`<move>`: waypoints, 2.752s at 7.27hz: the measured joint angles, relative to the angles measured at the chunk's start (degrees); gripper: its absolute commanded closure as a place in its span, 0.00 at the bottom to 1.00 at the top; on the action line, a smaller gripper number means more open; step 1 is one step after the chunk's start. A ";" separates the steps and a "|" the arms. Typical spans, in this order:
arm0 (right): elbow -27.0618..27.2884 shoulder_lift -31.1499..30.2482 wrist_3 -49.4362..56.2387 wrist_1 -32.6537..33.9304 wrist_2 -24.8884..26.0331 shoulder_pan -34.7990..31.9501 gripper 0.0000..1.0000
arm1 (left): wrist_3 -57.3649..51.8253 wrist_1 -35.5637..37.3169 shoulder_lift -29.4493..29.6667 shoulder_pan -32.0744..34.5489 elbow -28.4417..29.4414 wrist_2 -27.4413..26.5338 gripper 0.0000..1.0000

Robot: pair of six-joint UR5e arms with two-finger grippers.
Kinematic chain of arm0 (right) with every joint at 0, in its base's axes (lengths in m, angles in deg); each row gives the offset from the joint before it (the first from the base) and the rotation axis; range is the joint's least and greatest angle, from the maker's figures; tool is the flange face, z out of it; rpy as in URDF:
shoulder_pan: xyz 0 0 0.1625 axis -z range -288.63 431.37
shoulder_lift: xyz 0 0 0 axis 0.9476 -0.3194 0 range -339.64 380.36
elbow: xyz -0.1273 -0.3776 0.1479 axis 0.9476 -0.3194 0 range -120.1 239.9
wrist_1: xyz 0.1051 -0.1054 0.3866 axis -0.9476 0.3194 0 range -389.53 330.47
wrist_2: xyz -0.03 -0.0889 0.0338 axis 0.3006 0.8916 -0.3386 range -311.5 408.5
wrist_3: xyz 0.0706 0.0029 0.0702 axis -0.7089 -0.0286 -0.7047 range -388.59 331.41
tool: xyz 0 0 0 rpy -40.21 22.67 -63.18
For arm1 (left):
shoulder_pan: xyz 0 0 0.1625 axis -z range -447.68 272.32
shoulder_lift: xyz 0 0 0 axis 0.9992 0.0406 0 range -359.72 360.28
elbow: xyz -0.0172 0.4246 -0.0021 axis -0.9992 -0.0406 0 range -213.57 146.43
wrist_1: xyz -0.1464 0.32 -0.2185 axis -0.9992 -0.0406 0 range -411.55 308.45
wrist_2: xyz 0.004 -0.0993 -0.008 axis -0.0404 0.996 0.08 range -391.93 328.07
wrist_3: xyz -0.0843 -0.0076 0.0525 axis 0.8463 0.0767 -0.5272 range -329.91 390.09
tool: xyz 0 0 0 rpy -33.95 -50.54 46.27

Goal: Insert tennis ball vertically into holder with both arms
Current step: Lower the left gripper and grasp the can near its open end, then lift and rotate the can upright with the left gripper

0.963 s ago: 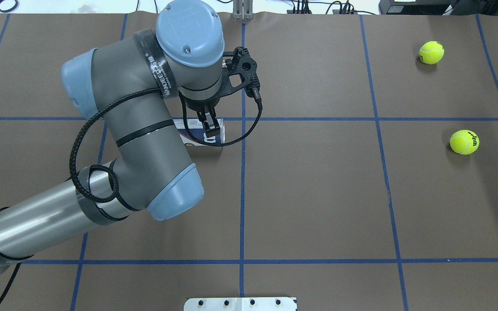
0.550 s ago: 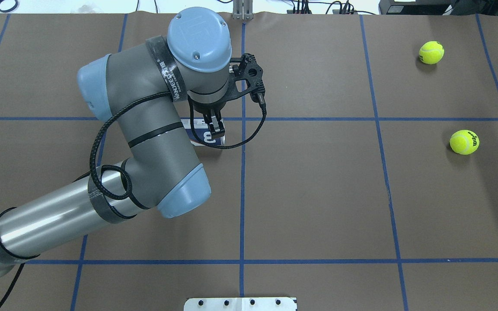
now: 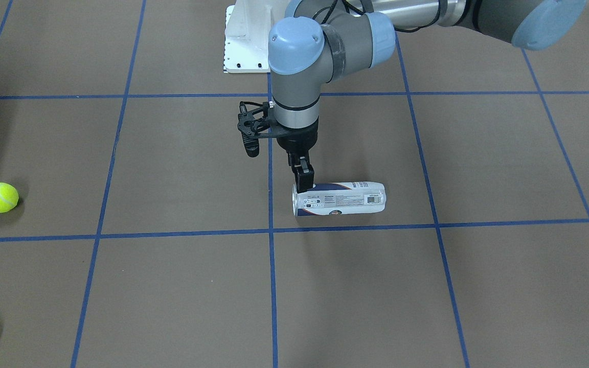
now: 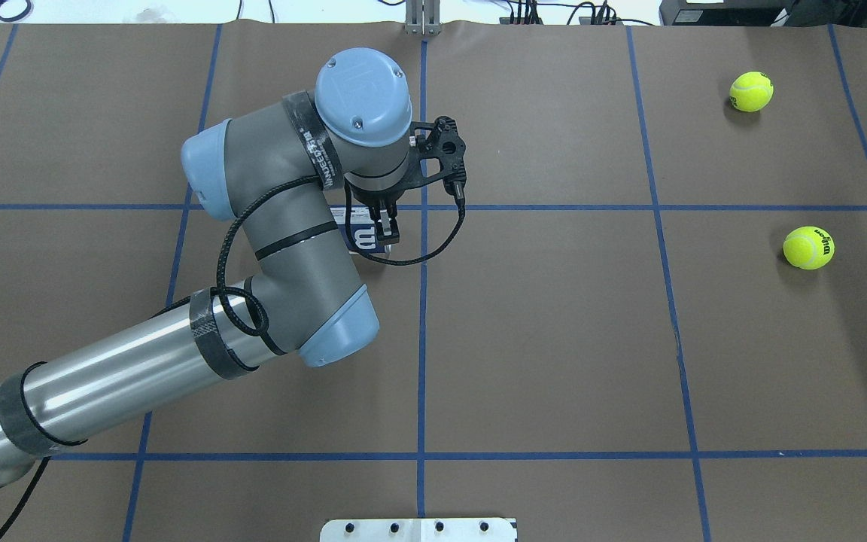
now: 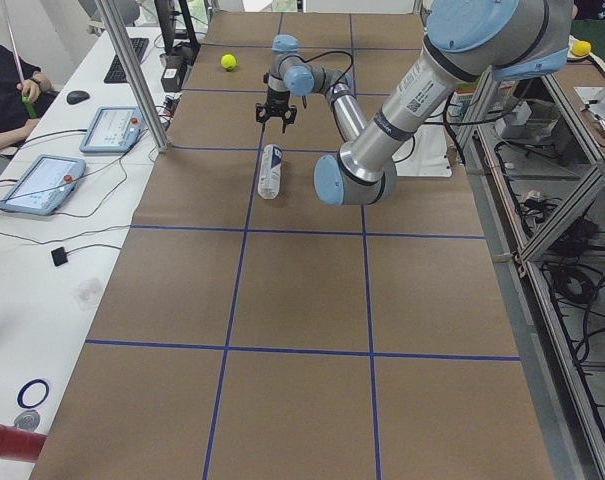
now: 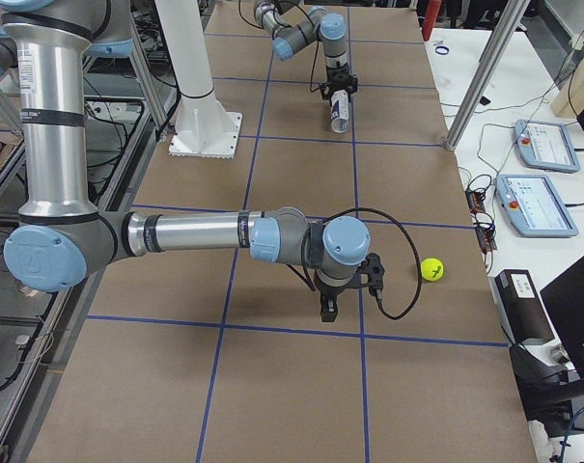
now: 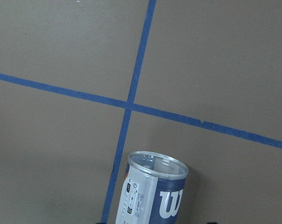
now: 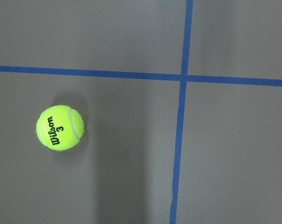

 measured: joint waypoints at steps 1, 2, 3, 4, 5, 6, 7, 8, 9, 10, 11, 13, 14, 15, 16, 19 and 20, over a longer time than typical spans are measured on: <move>-0.02 0.05 0.02 0.00 0.03 -0.01 0.00 | -1.75 -2.49 -0.06 -0.22 1.57 -0.06 0.15; -0.07 0.07 0.00 0.00 0.04 -0.01 0.00 | -3.85 -3.62 -0.11 -0.31 2.69 -0.11 0.08; -0.10 0.09 -0.01 0.00 0.04 0.00 0.00 | -4.97 -4.35 -0.19 -0.33 3.48 -0.19 0.04; -0.11 0.09 -0.02 0.00 0.04 -0.01 0.00 | -5.36 -5.52 -0.23 -0.36 4.41 -0.29 0.02; -0.11 0.09 -0.02 0.00 0.05 -0.02 0.00 | -5.46 -7.20 -0.29 -0.39 5.83 -0.37 0.02; -0.11 0.10 -0.02 0.00 0.05 -0.03 0.00 | -5.49 -8.65 -0.51 -0.42 7.03 -0.40 0.02; -0.14 0.10 -0.02 0.00 0.05 -0.02 0.00 | -5.46 -9.41 -0.85 -0.47 7.54 -0.41 0.02; -0.17 0.08 0.00 0.00 0.05 -0.01 0.00 | -5.38 -9.72 -1.05 -0.50 7.75 -0.42 0.02; -0.22 0.02 0.03 0.00 0.05 0.01 0.00 | -5.25 -9.82 -1.12 -0.63 7.87 -0.42 0.02; -0.28 -0.03 0.06 0.00 0.05 0.01 0.00 | -5.10 -9.85 -1.14 -0.85 8.07 -0.42 0.02; -0.36 -0.09 0.09 0.00 0.04 0.01 0.00 | -4.99 -9.88 -1.16 -1.10 8.47 -0.42 0.02; -0.44 -0.21 0.14 0.00 0.05 0.04 0.00 | -4.91 -10.05 -1.16 -1.53 9.37 -0.44 0.02; -0.49 -0.24 0.15 0.00 0.04 0.05 0.00 | -4.87 -10.60 -1.16 -1.73 9.84 -0.48 0.02; -0.52 -0.25 0.15 0.00 0.05 0.05 0.00 | -4.85 -11.71 -1.16 -1.80 10.53 -0.50 0.02; -0.54 -0.25 0.18 0.00 0.05 0.05 0.00 | -4.84 -12.69 -1.16 -1.86 11.27 -0.50 0.02; -0.55 -0.26 0.19 0.00 0.05 0.05 0.00 | -4.90 -13.49 -1.16 -1.94 11.99 -0.53 0.53; -0.55 -0.24 0.15 0.00 0.05 0.05 0.00 | -4.85 -13.44 -1.16 -1.89 11.94 -0.59 0.64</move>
